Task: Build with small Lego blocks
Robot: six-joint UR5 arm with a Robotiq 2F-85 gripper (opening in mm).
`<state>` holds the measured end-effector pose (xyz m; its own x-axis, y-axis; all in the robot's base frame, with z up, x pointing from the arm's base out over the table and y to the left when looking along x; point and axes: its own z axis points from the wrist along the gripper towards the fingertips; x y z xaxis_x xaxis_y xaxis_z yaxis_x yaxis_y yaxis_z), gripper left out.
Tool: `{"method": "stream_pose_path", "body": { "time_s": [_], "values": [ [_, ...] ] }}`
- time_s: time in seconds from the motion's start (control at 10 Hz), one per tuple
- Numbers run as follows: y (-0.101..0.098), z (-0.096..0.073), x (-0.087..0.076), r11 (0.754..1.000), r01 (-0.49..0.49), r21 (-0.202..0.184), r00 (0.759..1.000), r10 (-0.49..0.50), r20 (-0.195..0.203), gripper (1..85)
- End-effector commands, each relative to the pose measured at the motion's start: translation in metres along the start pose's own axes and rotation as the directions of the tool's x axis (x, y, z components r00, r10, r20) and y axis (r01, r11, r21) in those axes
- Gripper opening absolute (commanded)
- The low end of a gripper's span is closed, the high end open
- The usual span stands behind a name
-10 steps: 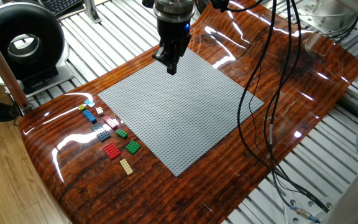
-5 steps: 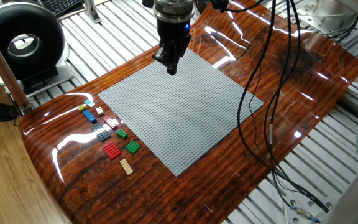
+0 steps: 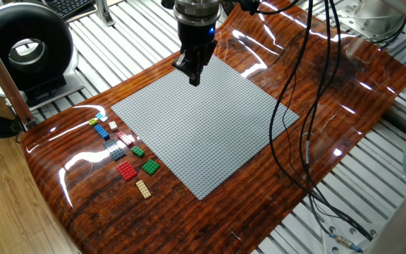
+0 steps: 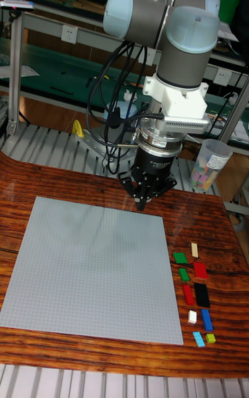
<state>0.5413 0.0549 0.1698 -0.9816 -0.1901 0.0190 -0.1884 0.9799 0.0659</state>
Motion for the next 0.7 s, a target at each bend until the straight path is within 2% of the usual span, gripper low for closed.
{"method": "stream_pose_path", "body": {
  "time_s": [0.0, 0.6],
  "values": [
    [0.0028, -0.0013, -0.0010, 1.000, -0.005, -0.013, 1.000, 0.005, 0.004, 1.0],
    [0.0033, -0.0013, -0.0003, 1.000, -0.008, -0.015, 1.000, 0.008, 0.001, 1.0]
  ]
}}
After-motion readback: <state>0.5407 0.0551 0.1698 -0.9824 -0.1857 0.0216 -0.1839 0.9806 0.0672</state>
